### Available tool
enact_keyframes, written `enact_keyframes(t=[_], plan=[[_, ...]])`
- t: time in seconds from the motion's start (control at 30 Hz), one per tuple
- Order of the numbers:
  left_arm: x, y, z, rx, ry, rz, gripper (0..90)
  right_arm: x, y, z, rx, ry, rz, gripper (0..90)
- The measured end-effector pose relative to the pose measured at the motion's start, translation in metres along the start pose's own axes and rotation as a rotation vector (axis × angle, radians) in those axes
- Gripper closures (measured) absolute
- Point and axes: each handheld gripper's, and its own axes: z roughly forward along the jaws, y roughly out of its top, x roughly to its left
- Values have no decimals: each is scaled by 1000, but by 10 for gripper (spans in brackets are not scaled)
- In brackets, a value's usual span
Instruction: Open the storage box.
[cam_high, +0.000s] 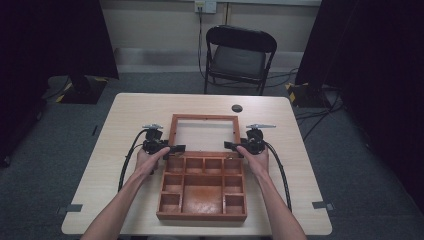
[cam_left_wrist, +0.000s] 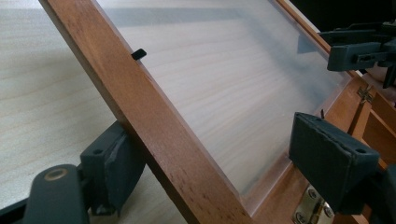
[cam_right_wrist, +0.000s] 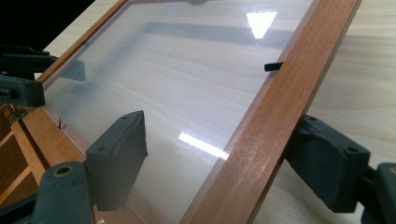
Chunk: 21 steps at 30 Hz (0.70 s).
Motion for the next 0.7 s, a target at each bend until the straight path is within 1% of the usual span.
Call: enact_keyframes(t=[0.07, 0.1, 0.17, 0.2, 0.23, 0.27, 0.3, 0.4, 0.57, 0.6, 0.67, 0.7], plan=[[0, 0, 1, 4, 13, -6, 170, 0, 0, 0, 1, -3, 3, 190], [1, 0, 1, 10, 15, -11, 160, 0, 0, 1, 7, -18, -6, 181], [3, -1, 1, 17, 10, -31, 147, 0, -1, 2, 20, -29, 4, 163], [5, -2, 1, 14, 8, -33, 146, -1, -2, 2, 24, -26, 9, 163], [6, -2, 1, 11, 18, -30, 144, -3, -2, 3, 27, -18, 21, 162], [6, -3, 0, 5, 19, -31, 146, -3, -3, 3, 30, -13, 35, 162], [6, -3, 0, -1, 23, -32, 152, -4, -4, 3, 26, -9, 30, 162], [6, -2, 0, -2, 27, -29, 153, -4, -3, 3, 30, -15, 30, 162], [6, -2, -4, 3, 38, -17, 158, -3, -2, 1, 40, -17, 41, 176], [6, -2, -5, 3, 43, -15, 160, -4, -2, 0, 38, -28, 36, 180], [7, -2, -10, -7, 46, -14, 160, -5, -1, -3, 41, -34, 33, 176], [8, -2, -13, -19, 43, -16, 160, -5, -1, -5, 41, -33, 37, 175]])
